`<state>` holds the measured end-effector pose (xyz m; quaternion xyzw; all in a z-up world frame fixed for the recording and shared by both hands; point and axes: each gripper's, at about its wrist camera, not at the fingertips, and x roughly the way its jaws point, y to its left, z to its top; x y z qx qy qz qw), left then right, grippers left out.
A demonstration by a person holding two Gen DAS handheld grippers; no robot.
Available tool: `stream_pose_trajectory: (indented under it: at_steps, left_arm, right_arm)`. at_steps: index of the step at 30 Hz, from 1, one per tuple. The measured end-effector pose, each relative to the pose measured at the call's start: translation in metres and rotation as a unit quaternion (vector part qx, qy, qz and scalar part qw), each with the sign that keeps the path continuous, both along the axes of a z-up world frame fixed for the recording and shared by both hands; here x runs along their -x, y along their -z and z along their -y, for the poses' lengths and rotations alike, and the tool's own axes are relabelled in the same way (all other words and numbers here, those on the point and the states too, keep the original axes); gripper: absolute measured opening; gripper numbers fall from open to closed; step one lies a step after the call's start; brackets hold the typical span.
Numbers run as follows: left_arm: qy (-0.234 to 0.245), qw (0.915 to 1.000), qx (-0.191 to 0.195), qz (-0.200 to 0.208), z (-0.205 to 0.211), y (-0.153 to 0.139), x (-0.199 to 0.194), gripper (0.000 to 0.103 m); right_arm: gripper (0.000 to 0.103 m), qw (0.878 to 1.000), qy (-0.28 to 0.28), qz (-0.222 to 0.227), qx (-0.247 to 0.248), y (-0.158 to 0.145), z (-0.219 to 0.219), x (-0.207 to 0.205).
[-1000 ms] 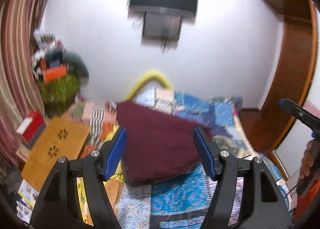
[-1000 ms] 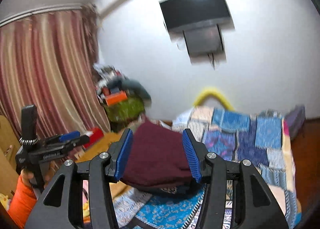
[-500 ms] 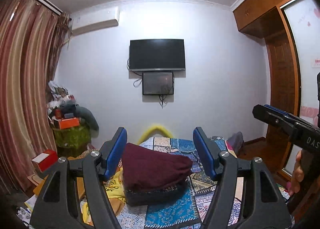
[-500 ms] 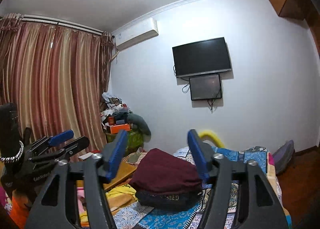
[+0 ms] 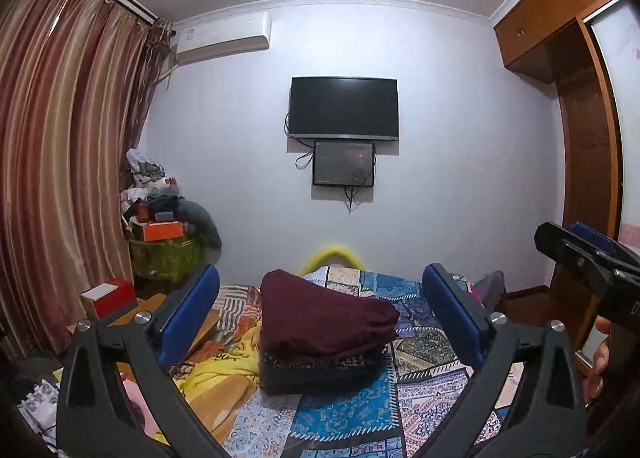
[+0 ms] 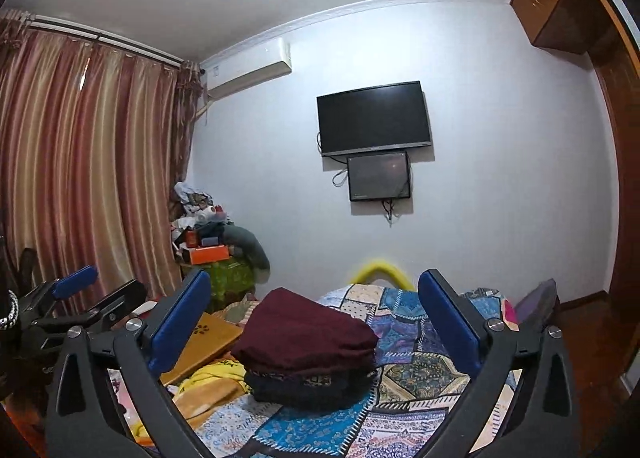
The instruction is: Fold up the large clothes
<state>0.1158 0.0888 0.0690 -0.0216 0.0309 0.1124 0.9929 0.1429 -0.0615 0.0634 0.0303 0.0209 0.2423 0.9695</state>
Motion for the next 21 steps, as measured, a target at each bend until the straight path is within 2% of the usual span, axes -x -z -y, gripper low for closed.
stream_pose_trajectory:
  at_steps: [7, 21]
  left_arm:
    - [-0.003, 0.9999, 0.008, -0.010, 0.000, 0.009, 0.001, 0.102]
    - [-0.004, 0.9996, 0.017, -0.020, -0.003, 0.015, -0.007, 0.103]
  right_arm:
    - [0.103, 1.000, -0.001, -0.008, 0.006, 0.012, 0.005, 0.003]
    - [0.103, 1.000, -0.003, -0.017, 0.019, 0.016, 0.002, 0.004]
